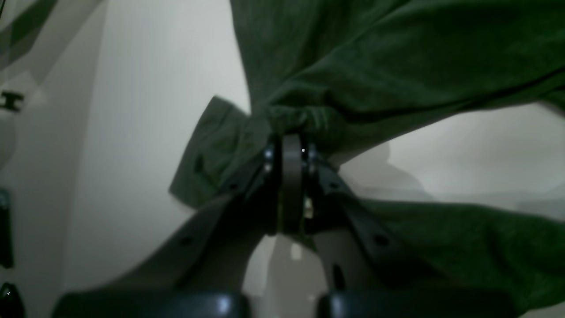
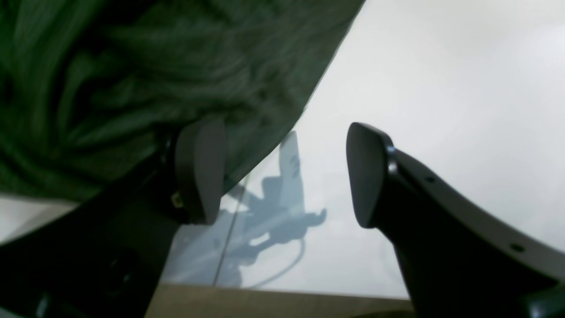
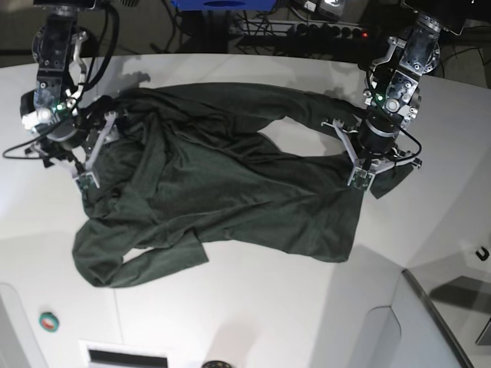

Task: Layout the t-shirt on the table in an organized manner, then fold the t-shirt properly
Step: 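Hold the shirt with both grippers and stretch it flat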

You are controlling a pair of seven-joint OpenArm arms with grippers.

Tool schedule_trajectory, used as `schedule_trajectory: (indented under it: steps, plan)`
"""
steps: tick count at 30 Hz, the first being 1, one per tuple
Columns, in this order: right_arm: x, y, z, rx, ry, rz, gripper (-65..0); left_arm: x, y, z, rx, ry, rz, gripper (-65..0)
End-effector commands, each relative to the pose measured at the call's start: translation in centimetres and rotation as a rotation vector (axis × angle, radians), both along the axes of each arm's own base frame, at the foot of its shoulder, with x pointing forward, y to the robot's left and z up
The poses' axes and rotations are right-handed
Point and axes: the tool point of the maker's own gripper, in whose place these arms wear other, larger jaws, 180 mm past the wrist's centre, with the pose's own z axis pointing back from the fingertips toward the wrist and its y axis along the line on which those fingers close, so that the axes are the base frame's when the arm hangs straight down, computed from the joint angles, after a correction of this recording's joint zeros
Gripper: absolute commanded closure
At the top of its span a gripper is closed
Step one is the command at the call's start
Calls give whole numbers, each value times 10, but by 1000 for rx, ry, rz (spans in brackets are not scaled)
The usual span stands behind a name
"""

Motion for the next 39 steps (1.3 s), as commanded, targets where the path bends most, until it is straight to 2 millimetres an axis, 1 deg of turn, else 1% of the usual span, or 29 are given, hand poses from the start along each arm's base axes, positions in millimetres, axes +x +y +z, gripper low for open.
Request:
schedule_trajectory:
  steps: [1, 5, 8, 11, 12, 14, 17, 19, 20, 21, 22, 23, 24, 25, 26, 29, 30, 31, 36, 38, 39]
  plan:
    - [13, 1, 6, 6, -33, -2, -390, 8, 6, 11, 15, -44, -1, 0]
    - [19, 2, -2, 17, -8, -4, -390, 7, 6, 11, 15, -42, -1, 0]
    - [20, 19, -4, 21, -1, 51, -390, 8, 7, 11, 17, -43, 4, 0]
    - [18, 29, -12, 28, 21, 81, -390, 8, 7, 11, 17, -43, 4, 0]
    - [17, 30, -15, 32, 30, 83, -390, 8, 7, 11, 17, -43, 4, 0]
    - [24, 31, -19, 37, 38, 83, -390, 8, 7, 11, 16, -45, 3, 0]
    - [28, 32, -29, 47, 68, 81, -390, 8, 7, 11, 16, -45, 3, 0]
    - [27, 30, -35, 52, 90, 73, -383, 8, 8, 12, 16, -45, 5, 0]
    - [29, 29, -36, 54, 91, 69, -354, 8, 8, 12, 16, -45, 5, 0]
    - [29, 28, -36, 54, 91, 67, -302, 8, 8, 12, 16, -45, 5, 0]
    - [28, 27, -36, 52, 95, 69, -212, 8, 8, 11, 17, -44, 5, 0]
    - [27, 27, -37, 50, 101, 69, -99, 8, 8, 11, 17, -44, 5, 0]
    - [27, 27, -36, 49, 98, 68, 0, 8, 8, 11, 17, -44, 5, 0]
    - [27, 26, -33, 46, 89, 68, 0, 8, 8, 11, 17, -44, 5, 0]
    - [24, 26, -30, 42, 79, 69, -24, 8, 8, 11, 17, -44, 5, 0]
    - [23, 23, -12, 25, 22, 67, -2, 8, 9, 12, 19, -45, 6, 0]
    - [22, 20, -6, 19, 8, 59, -5, 8, 9, 12, 19, -45, 6, 0]
    - [20, 9, -1, 7, 2, 25, -6, 8, 9, 12, 19, -45, 6, 0]
    - [3, -59, 6, -25, 2, -196, -6, 8, 9, 12, 20, -46, 5, 0]
    - [-6, -84, 10, -38, -4, -276, -6, 9, 8, 14, 18, -50, 4, 0]
    - [-7, -93, 13, -41, -12, -309, -6, 9, 8, 14, 16, -51, 3, 0]
